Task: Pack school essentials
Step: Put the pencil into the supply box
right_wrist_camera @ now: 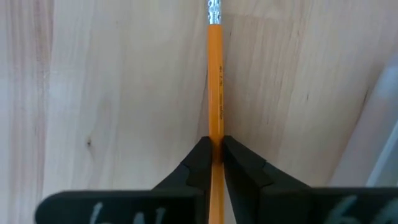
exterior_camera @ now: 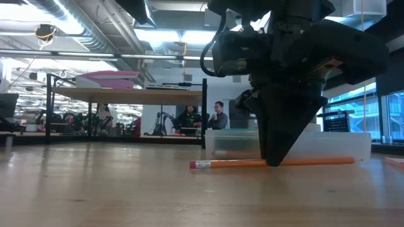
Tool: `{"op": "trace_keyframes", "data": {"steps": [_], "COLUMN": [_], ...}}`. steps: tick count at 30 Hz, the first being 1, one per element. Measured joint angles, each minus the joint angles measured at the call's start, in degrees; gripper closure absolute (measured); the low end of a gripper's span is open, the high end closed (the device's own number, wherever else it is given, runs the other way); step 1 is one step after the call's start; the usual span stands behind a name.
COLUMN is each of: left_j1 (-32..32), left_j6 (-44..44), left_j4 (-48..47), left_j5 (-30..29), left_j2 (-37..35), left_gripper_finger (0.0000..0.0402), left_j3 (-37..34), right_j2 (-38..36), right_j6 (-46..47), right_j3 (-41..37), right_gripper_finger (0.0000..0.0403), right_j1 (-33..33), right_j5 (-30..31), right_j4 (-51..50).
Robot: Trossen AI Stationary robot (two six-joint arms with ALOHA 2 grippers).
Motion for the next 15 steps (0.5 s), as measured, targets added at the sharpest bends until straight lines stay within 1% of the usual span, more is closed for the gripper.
{"op": "trace_keyframes", "data": {"steps": [10,15], "left_j1": [0.0,0.0], "left_j6": [0.0,0.0], "left_j4": [0.0,0.0], "left_j5": [0.0,0.0], "left_j2": [0.0,0.0], "left_gripper_finger": [0.0012,0.0012], "left_j3": [0.0,0.0], "right_j2": [-0.2,-2.7], "right_j6": [0.1,1.4], "right_j3": [0.0,0.1], "right_gripper_finger": [0.0361,0.0361], "right_j1": [0.0,0.0], "right_j5": [-0.1,-0.2], "right_j4": [-0.1,-1.8]}}
